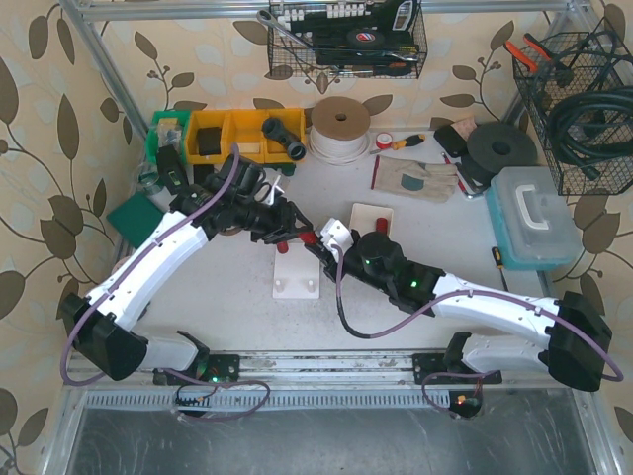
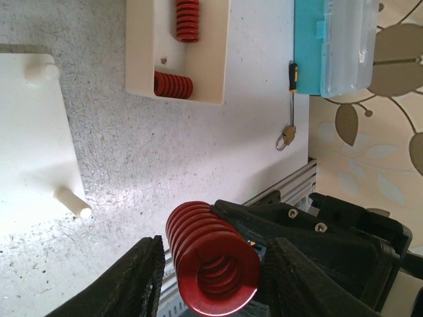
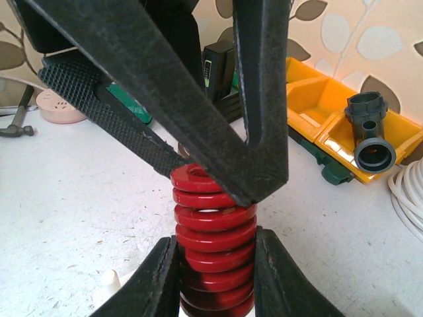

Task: Install the large spring

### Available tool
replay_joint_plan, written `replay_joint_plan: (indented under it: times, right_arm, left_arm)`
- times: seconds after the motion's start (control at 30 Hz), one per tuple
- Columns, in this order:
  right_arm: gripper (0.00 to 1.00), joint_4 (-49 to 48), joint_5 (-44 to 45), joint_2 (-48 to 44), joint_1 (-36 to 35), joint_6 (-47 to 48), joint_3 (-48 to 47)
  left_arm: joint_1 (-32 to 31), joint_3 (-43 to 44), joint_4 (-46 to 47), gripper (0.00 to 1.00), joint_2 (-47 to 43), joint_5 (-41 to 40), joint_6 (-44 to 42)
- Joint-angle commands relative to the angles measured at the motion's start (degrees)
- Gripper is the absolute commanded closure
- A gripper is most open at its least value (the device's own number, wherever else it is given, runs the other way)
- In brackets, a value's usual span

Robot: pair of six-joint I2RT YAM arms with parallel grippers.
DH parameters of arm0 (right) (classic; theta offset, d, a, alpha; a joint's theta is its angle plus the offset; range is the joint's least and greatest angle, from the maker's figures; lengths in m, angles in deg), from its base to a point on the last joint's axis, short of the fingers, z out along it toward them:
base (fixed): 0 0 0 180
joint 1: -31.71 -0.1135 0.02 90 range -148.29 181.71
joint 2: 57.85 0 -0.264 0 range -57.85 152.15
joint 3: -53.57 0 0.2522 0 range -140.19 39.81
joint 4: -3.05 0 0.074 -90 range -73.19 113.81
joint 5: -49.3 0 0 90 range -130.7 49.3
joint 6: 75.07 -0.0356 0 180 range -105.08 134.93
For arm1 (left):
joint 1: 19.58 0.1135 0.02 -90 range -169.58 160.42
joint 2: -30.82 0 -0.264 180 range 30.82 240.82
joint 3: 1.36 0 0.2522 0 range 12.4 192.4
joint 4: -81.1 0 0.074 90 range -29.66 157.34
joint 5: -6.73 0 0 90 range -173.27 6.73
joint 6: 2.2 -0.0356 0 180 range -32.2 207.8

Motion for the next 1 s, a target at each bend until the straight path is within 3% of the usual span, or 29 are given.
replay_joint_plan:
  times: [0.0, 0.2, 0.5, 0.9, 0.97]
  right_arm:
    - [1.0, -3.0, 0.1, 0.1, -0.5, 0.0, -1.0]
    - [1.0, -2.9, 0.1, 0.2, -0.6, 0.1, -1.2]
    - [1.0, -2.7, 0.1, 0.4, -0.8, 0.3, -1.3]
    - [1.0, -2.4, 0.3, 1.0, -0.9, 0.4, -1.7]
    - [1.0, -2.4, 0.5, 1.1, -0.9, 0.3, -1.7]
  left_arm:
    - [-0.7, 2.1, -1.6, 0.53, -0.1, -0.6, -0.9]
    - [-1.6, 3.2, -3.5, 0.47, 1.5, -1.2, -2.0]
    - [-1.6, 5.3, -5.3, 0.52, 3.1, -1.6, -3.5]
    - [-1.6, 6.2, -7.1, 0.7, 4.2, -1.4, -5.4]
    - [-1.6, 6.5, -8.0, 0.78, 4.2, -1.9, -5.9]
